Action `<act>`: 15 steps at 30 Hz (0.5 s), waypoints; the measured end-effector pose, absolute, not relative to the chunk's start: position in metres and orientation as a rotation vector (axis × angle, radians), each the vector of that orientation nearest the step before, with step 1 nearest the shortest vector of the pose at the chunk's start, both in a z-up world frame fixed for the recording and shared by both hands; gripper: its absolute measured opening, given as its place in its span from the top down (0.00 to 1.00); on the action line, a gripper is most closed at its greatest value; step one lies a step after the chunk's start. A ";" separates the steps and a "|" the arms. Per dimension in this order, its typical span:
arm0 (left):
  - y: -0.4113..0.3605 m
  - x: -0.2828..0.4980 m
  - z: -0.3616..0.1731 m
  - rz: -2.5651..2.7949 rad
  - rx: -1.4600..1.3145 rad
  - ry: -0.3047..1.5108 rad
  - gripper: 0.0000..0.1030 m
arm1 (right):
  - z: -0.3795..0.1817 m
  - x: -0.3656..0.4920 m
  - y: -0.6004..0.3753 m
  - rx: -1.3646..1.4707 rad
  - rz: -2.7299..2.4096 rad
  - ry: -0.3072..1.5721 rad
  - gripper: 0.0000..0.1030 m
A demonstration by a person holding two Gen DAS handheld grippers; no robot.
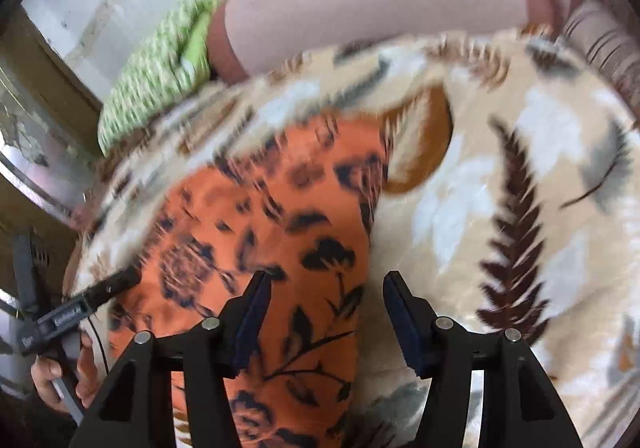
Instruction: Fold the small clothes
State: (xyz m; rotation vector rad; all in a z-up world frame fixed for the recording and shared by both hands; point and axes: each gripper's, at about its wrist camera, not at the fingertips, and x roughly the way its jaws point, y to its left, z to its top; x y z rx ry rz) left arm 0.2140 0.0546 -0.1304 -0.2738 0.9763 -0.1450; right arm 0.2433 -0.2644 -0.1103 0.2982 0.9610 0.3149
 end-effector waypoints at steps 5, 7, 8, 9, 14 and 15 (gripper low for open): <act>0.032 0.191 -0.131 -0.263 -0.212 0.973 0.28 | -0.106 0.208 -0.244 0.408 0.531 0.946 0.27; 0.021 0.201 -0.160 -0.219 -0.143 1.068 0.27 | -0.146 0.215 -0.240 0.360 0.448 1.069 0.27; 0.017 0.209 -0.182 -0.212 -0.121 1.160 0.25 | -0.165 0.219 -0.243 0.359 0.397 1.121 0.29; 0.020 0.209 -0.188 -0.215 -0.159 1.168 0.25 | -0.175 0.221 -0.250 0.399 0.368 1.138 0.31; 0.029 0.201 -0.143 -0.215 -0.154 1.009 0.25 | -0.127 0.225 -0.237 0.329 0.431 1.047 0.31; 0.031 0.203 -0.140 -0.208 -0.154 0.991 0.25 | -0.120 0.232 -0.236 0.332 0.444 1.029 0.31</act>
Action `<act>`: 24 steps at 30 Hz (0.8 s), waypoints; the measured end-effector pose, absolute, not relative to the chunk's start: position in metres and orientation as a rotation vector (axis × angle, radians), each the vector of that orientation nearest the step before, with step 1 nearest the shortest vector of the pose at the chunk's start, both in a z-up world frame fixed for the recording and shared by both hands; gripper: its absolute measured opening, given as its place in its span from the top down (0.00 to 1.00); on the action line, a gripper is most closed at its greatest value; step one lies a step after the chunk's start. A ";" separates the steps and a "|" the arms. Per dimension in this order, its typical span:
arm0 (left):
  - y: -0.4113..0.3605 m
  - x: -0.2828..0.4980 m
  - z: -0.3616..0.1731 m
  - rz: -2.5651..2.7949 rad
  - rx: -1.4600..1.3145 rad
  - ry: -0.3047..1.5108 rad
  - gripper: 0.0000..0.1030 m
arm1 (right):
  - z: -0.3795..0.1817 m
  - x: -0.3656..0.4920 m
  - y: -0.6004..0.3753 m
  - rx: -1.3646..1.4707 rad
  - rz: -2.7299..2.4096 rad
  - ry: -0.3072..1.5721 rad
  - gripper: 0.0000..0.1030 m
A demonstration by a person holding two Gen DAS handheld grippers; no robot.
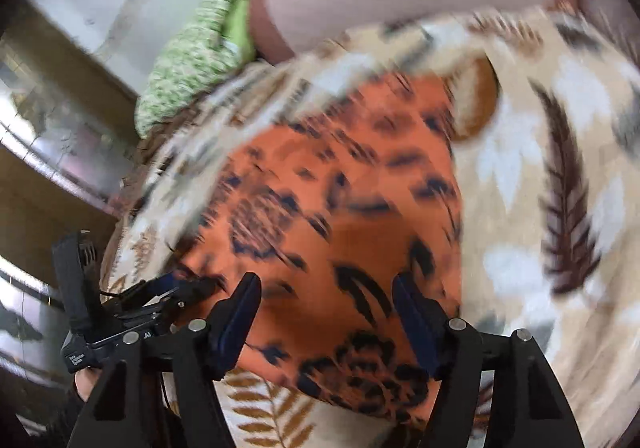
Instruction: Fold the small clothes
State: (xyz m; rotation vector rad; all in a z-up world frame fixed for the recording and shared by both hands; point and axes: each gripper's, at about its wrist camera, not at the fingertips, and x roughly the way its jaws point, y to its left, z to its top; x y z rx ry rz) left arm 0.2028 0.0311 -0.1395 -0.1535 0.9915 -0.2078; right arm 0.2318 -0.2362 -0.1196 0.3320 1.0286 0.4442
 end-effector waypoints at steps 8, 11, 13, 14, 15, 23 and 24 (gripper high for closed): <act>0.037 0.223 -0.169 -0.144 -0.179 1.086 0.22 | -0.162 0.312 -0.256 0.485 0.376 1.095 0.26; 0.035 0.209 -0.142 -0.088 -0.123 1.021 0.22 | -0.131 0.281 -0.252 0.385 0.354 1.029 0.26; 0.034 0.191 -0.118 -0.038 -0.108 0.967 0.20 | -0.110 0.249 -0.248 0.273 0.306 0.973 0.26; 0.033 0.183 -0.110 -0.015 -0.107 0.945 0.17 | -0.103 0.229 -0.245 0.214 0.271 0.954 0.26; 0.031 0.175 -0.101 0.014 -0.104 0.917 0.17 | -0.100 0.219 -0.244 0.178 0.243 0.948 0.26; 0.017 0.091 -0.039 0.060 -0.098 0.782 0.07 | -0.089 0.103 -0.226 -0.044 0.107 0.974 0.00; 0.016 0.081 -0.033 0.060 -0.098 0.771 0.06 | -0.087 0.093 -0.224 -0.056 0.095 0.968 0.00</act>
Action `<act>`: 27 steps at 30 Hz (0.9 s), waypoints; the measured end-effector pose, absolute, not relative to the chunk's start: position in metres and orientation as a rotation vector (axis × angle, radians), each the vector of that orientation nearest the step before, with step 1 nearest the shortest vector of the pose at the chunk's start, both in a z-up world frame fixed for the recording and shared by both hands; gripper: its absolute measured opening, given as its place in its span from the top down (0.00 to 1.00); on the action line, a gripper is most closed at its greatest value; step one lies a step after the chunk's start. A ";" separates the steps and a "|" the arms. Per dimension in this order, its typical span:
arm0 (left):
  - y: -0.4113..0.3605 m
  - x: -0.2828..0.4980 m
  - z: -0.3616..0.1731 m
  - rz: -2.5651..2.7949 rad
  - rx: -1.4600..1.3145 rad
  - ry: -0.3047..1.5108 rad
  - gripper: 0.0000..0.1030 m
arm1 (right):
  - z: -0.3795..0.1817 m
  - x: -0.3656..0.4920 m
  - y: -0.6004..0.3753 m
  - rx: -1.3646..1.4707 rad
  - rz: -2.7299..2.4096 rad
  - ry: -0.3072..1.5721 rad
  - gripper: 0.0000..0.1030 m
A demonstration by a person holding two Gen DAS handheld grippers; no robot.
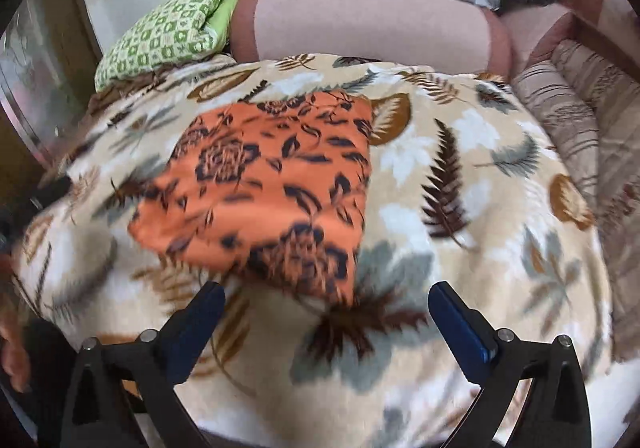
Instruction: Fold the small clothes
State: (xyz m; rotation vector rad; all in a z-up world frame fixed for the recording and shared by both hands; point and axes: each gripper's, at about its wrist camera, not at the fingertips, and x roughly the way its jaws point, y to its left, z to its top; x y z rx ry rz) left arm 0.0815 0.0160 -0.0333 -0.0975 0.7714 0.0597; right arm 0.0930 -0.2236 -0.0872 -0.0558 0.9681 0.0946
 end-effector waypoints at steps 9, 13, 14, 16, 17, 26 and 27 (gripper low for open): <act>0.005 0.032 -0.005 0.058 -0.068 0.709 0.05 | -0.064 0.038 -0.212 -0.115 0.023 0.891 0.00; -0.001 0.022 0.001 0.064 -0.020 0.704 0.05 | -0.057 0.029 -0.212 -0.103 0.018 0.876 0.00; -0.001 0.020 0.003 0.063 -0.018 0.708 0.05 | -0.054 0.027 -0.213 -0.100 0.015 0.866 0.00; 0.000 0.016 0.005 0.067 -0.028 0.711 0.05 | -0.048 0.024 -0.215 -0.093 0.004 0.848 0.00; 0.002 0.014 0.007 0.067 -0.041 0.719 0.05 | -0.045 0.023 -0.217 -0.089 -0.001 0.844 0.00; 0.006 0.006 0.013 0.048 -0.073 0.749 0.05 | -0.031 0.021 -0.216 -0.076 0.004 0.803 0.00; 0.006 0.006 0.014 0.052 -0.075 0.746 0.05 | -0.030 0.021 -0.215 -0.077 0.006 0.801 0.00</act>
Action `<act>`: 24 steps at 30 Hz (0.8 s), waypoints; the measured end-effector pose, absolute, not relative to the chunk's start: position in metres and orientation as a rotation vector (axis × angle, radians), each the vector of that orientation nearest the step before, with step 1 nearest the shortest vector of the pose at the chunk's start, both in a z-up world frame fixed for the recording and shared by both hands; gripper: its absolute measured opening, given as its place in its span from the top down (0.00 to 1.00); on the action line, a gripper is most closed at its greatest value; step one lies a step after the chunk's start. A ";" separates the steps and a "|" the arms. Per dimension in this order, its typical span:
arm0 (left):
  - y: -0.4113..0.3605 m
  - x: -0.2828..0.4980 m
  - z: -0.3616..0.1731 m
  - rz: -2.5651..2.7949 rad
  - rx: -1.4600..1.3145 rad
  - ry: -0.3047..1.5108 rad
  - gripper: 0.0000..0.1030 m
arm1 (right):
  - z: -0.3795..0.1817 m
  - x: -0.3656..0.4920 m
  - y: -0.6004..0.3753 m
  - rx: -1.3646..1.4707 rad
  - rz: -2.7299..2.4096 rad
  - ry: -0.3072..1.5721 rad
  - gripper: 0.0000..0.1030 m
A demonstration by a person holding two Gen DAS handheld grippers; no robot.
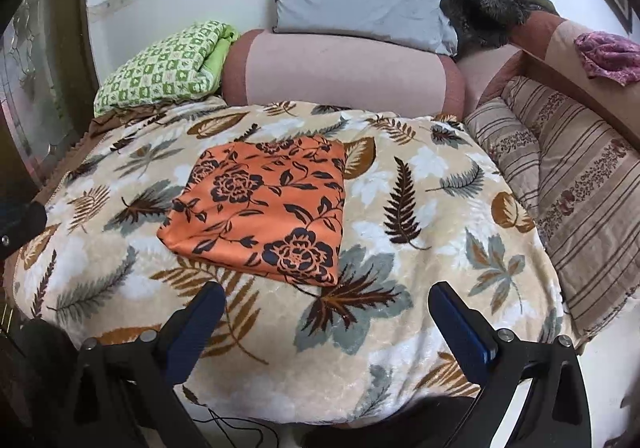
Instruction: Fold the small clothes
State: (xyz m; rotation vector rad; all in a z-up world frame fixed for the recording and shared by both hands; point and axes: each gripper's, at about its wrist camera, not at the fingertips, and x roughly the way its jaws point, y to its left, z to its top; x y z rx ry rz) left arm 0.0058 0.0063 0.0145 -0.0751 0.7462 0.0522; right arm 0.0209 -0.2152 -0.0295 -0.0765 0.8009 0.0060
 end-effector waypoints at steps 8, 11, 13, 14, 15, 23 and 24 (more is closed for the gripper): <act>0.008 0.005 0.020 0.079 -0.076 0.714 0.05 | -0.018 0.018 -0.212 -0.085 0.007 0.765 0.00; 0.010 0.007 0.015 0.101 -0.069 0.720 0.05 | -0.015 0.016 -0.210 -0.089 0.009 0.752 0.00; 0.010 0.009 0.011 0.111 -0.061 0.734 0.05 | -0.016 0.016 -0.208 -0.095 0.012 0.752 0.00; 0.011 0.009 0.010 0.111 -0.058 0.739 0.05 | -0.016 0.016 -0.207 -0.097 0.014 0.755 0.00; 0.011 0.010 0.009 0.110 -0.056 0.745 0.05 | -0.018 0.016 -0.206 -0.099 0.016 0.756 0.00; 0.007 0.019 0.009 0.108 -0.015 0.772 0.05 | -0.023 0.024 -0.206 -0.103 0.017 0.771 0.00; 0.005 0.020 0.009 0.114 -0.001 0.772 0.05 | -0.023 0.025 -0.206 -0.104 0.017 0.772 0.00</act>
